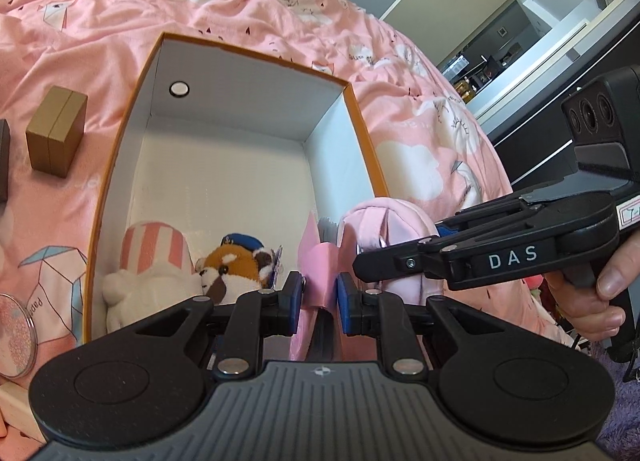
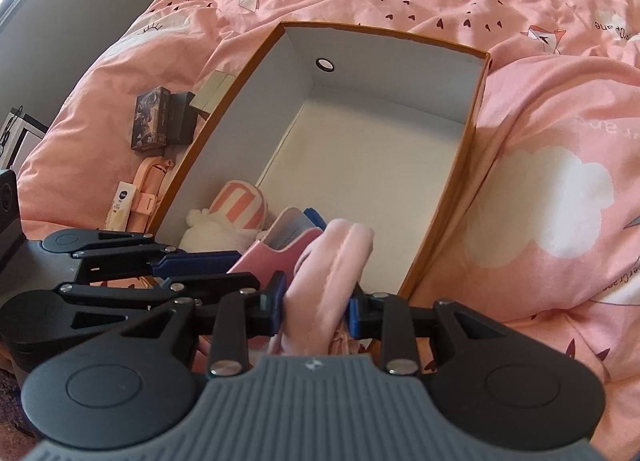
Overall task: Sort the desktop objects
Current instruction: 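Carry the pink pouch and pink case over the orange box, then lower the pouch and case into the box beside the plushes with both grippers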
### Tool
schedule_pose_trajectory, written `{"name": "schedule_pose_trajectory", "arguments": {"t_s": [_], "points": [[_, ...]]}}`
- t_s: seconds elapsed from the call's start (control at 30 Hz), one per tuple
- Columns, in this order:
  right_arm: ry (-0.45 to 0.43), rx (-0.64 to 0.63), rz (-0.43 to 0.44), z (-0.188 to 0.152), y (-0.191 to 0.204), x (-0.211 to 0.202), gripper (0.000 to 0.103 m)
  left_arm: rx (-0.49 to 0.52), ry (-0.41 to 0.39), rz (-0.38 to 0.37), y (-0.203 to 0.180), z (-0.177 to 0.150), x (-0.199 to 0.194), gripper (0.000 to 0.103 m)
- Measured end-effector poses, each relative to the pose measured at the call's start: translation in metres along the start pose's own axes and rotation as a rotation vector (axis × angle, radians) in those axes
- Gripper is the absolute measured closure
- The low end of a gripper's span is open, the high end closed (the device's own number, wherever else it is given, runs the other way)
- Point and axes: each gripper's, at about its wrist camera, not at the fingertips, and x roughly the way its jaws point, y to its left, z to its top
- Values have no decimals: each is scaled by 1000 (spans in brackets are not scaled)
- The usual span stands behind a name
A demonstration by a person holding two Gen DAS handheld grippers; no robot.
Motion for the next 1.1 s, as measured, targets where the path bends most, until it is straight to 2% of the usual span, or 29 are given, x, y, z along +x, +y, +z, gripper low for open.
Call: {"name": "schedule_pose_trajectory", "arguments": {"t_s": [0.4, 0.7, 0.77, 0.93, 1.1], "points": [[57, 35, 21, -1, -4, 32, 67, -43, 92, 15, 16, -11, 23, 82], [74, 35, 6, 1, -3, 40, 60, -73, 108, 26, 22, -11, 26, 83], [81, 30, 1, 1, -2, 39, 53, -80, 115, 22, 22, -11, 27, 89], [83, 15, -8, 0, 1, 34, 48, -70, 109, 14, 20, -11, 23, 90], [110, -2, -33, 3, 5, 34, 47, -70, 112, 14, 20, -11, 26, 90]]}}
